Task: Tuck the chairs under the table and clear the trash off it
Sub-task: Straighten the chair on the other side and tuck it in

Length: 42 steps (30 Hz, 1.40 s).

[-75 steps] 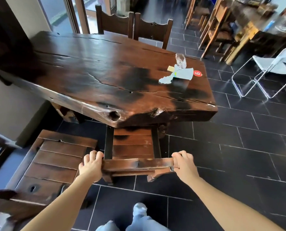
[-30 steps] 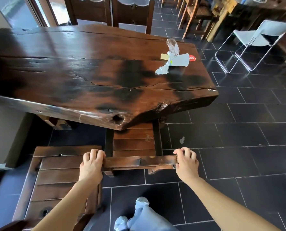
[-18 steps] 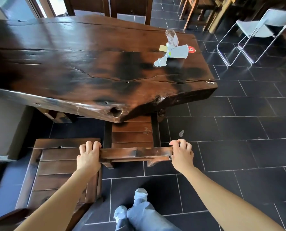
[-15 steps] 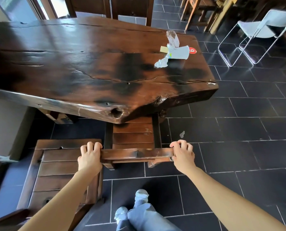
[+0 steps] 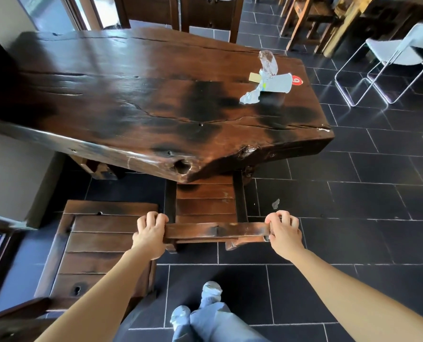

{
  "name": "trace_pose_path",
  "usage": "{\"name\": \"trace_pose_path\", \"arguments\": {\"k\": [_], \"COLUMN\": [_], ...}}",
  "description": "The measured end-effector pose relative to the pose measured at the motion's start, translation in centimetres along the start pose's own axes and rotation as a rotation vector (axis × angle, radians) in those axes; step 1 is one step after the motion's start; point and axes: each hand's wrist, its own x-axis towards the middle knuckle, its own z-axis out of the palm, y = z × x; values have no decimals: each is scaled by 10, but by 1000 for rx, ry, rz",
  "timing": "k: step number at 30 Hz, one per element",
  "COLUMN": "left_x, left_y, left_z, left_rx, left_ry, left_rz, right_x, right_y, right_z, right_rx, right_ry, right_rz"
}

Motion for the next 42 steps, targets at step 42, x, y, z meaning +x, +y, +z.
{"name": "trace_pose_path", "arguments": {"k": [42], "left_x": [-97], "left_y": [-63], "left_z": [-5], "left_rx": [-362], "left_ry": [188], "left_rz": [-155], "right_x": [-3], "right_y": [-97], "right_z": [6], "right_rx": [15], "right_ry": [55], "right_rz": [-386]}}
